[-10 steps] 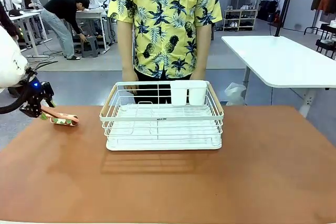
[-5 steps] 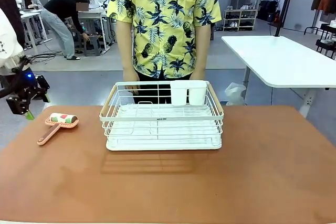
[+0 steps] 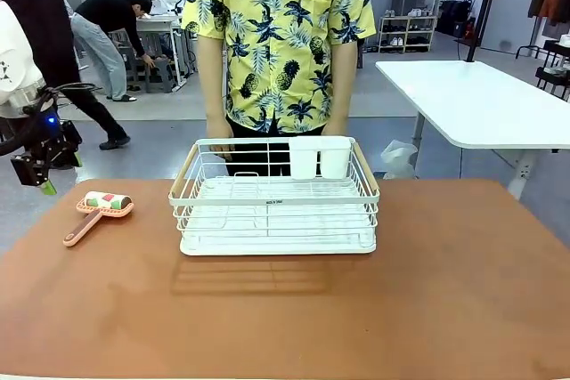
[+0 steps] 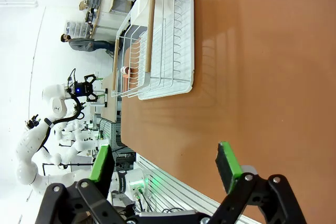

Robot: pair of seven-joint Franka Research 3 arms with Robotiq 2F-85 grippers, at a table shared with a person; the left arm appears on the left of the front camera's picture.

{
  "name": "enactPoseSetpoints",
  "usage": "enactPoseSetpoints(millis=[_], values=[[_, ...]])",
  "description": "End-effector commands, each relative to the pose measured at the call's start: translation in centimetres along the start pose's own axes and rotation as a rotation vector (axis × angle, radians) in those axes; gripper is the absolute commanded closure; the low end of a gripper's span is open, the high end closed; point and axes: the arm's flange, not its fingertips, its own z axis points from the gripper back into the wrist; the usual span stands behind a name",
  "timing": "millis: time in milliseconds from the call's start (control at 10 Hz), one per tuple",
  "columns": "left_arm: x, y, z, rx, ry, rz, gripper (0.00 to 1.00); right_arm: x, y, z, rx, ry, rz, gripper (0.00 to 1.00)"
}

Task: Clean the table.
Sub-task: Place the Lint Roller down when the Dish drying rack is positioned in the middle of the table.

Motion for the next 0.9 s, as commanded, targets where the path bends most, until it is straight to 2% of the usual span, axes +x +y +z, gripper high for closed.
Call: enactPoseSetpoints(millis=[0,800], values=[[-0.12,0.7,-0.18,0.011,-0.002,-0.001,0.0,-0.08,0.28,0.07,0.013,-0.005,-0.002,0.0],[-0.12,0.7,-0.18,0.011,-0.002,-0.001,0.0,-0.08,0.28,0.07,0.013,-0.005,-0.002,0.0]])
